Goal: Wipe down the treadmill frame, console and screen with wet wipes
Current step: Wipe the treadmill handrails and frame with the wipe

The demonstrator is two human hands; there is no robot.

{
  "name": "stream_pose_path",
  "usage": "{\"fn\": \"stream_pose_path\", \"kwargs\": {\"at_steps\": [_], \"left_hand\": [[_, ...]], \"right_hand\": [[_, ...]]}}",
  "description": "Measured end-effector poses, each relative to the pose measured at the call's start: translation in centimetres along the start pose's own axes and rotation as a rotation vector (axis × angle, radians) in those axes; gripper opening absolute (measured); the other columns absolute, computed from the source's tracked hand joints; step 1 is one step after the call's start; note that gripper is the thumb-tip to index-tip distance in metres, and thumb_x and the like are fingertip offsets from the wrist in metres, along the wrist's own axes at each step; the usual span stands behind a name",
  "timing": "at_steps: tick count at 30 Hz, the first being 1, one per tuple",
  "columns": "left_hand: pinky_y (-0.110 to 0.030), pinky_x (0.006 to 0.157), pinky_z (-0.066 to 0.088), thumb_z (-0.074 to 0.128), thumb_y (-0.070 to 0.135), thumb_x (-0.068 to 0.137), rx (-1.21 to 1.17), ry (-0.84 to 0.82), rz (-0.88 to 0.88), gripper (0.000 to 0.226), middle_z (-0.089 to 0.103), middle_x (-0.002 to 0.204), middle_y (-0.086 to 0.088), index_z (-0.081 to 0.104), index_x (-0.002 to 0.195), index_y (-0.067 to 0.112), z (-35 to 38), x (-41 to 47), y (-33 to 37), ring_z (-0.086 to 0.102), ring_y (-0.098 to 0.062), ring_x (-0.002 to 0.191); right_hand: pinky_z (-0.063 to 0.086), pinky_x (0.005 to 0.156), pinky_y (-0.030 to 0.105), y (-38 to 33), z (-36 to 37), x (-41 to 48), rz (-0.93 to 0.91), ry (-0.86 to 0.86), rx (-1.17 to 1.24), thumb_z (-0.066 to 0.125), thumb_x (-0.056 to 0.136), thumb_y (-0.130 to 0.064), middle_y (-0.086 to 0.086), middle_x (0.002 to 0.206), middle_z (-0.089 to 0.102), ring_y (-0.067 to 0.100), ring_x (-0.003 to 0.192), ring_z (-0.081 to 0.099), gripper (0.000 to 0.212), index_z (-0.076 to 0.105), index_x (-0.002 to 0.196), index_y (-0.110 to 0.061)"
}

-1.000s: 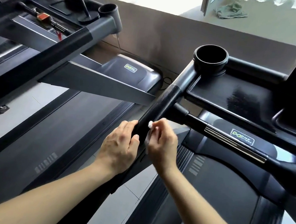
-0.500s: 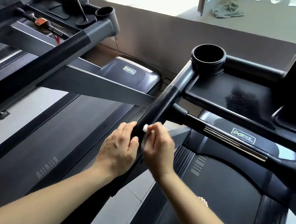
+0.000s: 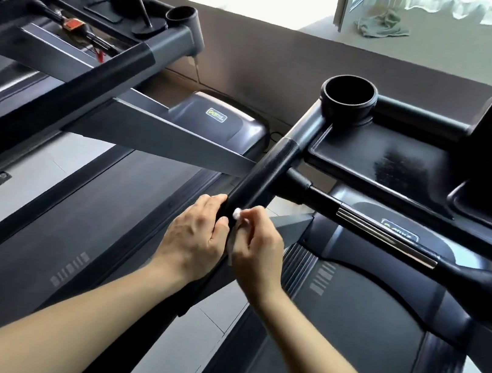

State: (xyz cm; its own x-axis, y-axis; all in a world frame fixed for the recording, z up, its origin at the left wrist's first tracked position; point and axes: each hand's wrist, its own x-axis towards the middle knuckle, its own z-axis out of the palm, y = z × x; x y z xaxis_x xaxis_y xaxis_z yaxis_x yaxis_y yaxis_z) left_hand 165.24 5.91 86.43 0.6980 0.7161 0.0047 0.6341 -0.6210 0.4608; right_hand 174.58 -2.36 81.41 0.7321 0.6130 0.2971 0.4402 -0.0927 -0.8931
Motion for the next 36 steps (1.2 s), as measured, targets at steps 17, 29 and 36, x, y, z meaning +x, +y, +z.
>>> {"fn": "stream_pose_path", "kwargs": {"at_steps": [17,29,36], "left_hand": [[-0.038,0.091,0.050,0.032,0.042,0.094,0.151,0.100,-0.128,0.049,0.070,0.116,0.000,0.061,0.125,0.018,0.2,-0.4,0.7,0.063,-0.023,0.106],[-0.037,0.078,0.047,0.036,0.042,0.095,0.196,0.121,-0.171,0.037,0.069,0.099,0.002,0.061,0.114,0.021,0.5,-0.6,0.8,0.063,-0.025,0.092],[-0.038,0.076,0.049,0.035,0.042,0.094,0.194,0.135,-0.147,0.036,0.068,0.096,0.000,0.060,0.110,0.020,0.7,-0.5,0.7,0.063,-0.027,0.088]], "right_hand": [[0.041,0.066,0.013,2.0,-2.4,1.0,-0.122,-0.222,0.015,0.059,0.099,-0.012,-0.010,0.089,0.060,0.004,0.073,0.052,0.004,0.061,0.100,-0.015],[0.043,0.054,0.020,1.9,-4.0,9.6,0.207,-0.058,0.297,0.068,0.089,-0.005,-0.007,0.064,0.066,0.006,0.052,0.055,0.015,0.068,0.080,-0.016],[0.050,0.079,0.016,1.9,-2.6,3.5,0.231,-0.044,0.296,0.067,0.098,-0.014,-0.004,0.097,0.066,0.010,0.088,0.066,0.010,0.071,0.095,-0.022]]}}
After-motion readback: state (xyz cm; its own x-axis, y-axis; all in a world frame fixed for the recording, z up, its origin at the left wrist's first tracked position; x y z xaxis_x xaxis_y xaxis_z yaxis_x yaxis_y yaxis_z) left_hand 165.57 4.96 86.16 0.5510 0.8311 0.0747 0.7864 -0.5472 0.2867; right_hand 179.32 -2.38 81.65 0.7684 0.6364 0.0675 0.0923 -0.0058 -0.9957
